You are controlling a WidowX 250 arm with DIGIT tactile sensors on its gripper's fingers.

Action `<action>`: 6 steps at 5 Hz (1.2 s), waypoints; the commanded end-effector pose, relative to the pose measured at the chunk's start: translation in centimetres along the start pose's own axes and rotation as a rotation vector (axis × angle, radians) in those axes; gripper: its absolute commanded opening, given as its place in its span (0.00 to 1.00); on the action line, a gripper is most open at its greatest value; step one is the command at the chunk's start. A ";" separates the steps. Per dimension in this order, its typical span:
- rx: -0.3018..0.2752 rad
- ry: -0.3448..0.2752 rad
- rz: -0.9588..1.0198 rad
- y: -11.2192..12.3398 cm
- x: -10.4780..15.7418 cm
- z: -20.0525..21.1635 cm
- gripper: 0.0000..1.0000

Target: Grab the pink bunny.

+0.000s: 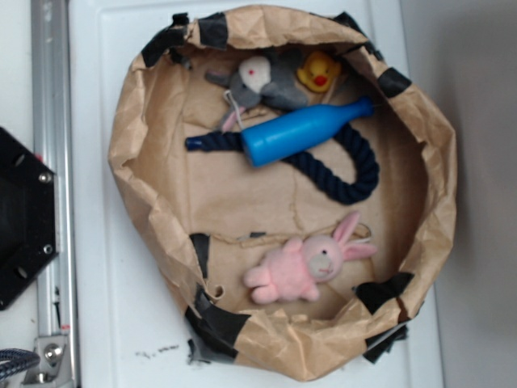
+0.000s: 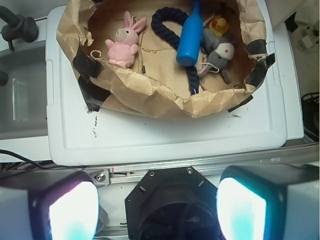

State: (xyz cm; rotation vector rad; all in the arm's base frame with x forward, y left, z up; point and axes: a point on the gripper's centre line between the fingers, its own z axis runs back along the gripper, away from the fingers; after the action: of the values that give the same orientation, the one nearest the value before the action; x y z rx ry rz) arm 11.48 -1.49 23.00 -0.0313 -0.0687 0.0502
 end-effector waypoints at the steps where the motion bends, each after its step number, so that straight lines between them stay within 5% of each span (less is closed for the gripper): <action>1: -0.210 0.000 0.151 0.7 8.2 -5.8 1.00; 2: -0.326 -0.043 0.175 0.3 11.4 -8.3 1.00; 3: -0.341 -0.047 0.172 -1.5 14.3 -10.9 1.00; 5: -0.184 -0.060 0.116 -4.5 17.9 -17.5 1.00; 6: -0.220 -0.045 0.094 -5.7 15.0 -18.2 1.00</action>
State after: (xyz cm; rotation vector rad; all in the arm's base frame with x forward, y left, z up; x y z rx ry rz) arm 27.23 -6.18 4.10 -0.2385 -0.0507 0.1800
